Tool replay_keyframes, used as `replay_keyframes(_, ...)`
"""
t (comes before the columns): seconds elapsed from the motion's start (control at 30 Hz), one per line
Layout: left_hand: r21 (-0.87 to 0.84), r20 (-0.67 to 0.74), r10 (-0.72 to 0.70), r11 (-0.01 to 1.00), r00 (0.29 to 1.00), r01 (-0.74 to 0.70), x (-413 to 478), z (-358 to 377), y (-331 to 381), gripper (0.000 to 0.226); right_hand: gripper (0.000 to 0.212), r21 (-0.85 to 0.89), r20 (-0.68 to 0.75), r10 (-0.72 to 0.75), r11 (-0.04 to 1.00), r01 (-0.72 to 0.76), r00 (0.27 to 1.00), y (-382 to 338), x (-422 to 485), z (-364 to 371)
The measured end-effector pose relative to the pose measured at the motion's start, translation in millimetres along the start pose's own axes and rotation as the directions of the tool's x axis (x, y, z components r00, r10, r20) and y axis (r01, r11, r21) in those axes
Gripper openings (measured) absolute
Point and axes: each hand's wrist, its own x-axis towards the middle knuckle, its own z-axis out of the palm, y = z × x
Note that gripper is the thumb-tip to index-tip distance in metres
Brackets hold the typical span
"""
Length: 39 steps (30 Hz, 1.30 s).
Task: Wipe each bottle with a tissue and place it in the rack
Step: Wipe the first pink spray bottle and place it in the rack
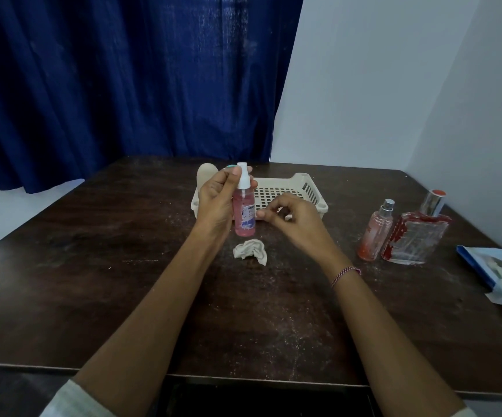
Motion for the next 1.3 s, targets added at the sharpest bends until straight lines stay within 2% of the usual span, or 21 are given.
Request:
replay_keyframes(0.03, 0.005, 0.007, 0.002, 1.0, 1.0, -0.003, -0.1, 0.3, -1.1, 0.018, 0.022, 0.039, -0.027, 0.021, 0.999, -0.02, 0.999, -1.0, 0.4, 1.3)
replay_keyframes(0.1, 0.006, 0.028, 0.001, 1.0, 1.0, -0.001, -0.2, 1.7, -2.5, 0.019, 0.028, 0.091, 0.009, 0.063, 0.994, -0.064, 0.998, -1.9, 0.6, 5.2)
replay_keyframes(0.2, -0.004, 0.057, -0.003, 1.0, 0.998, 0.003, -1.5, 4.7, -3.9, 0.018, 0.041, 0.043, 0.074, 0.059, 0.997, -0.062, 0.996, -2.5, -0.9, 12.4)
replay_keyframes(0.37, -0.003, 0.06, 0.007, 1.0, 0.998, -0.007, -4.4, 8.1, -3.2, 0.017, 0.038, 0.056, 0.001, 0.027, 0.998, -0.027, 1.0, -2.5, 0.4, 17.8)
replay_keyframes(0.43, 0.079, 0.048, 0.061, 0.995, 0.997, -0.065, -4.7, 6.8, -3.9, 0.018, 0.042, 0.048, -0.061, 0.032, 0.998, -0.029, 0.998, -2.1, 3.1, 17.3)
replay_keyframes(0.53, 0.311, 0.04, 0.131, 0.94, 0.991, -0.137, -3.8, 3.7, -9.7, 0.012, 0.042, 0.021, -0.178, 0.044, 0.999, -0.041, 0.983, 2.4, 8.8, 13.4)
replay_keyframes(0.7, 0.572, -0.007, 0.126, 0.814, 0.992, -0.1, -1.0, 2.1, -21.9, 0.015, 0.047, -0.016, -0.233, 0.123, 0.991, -0.131, 0.965, 14.1, 23.8, 9.1)
replay_keyframes(0.9, 0.683, 0.0, 0.05, 0.729, 0.999, -0.036, 0.1, 0.5, -24.7, 0.033, 0.046, -0.076, -0.12, 0.172, 0.98, -0.182, 0.978, 12.6, 50.0, 15.0)
replay_keyframes(1.0, 0.712, 0.006, 0.032, 0.702, 0.999, -0.027, -0.8, 1.8, -24.8, 0.039, 0.04, -0.041, -0.136, 0.202, 0.977, -0.209, 0.97, 17.3, 53.1, 22.9)
replay_keyframes(1.3, 0.752, 0.02, 0.023, 0.659, 1.0, -0.03, -2.0, 6.9, -23.9, 0.033, 0.039, -0.045, -0.178, 0.213, 0.973, -0.224, 0.961, 29.6, 56.9, 29.1)
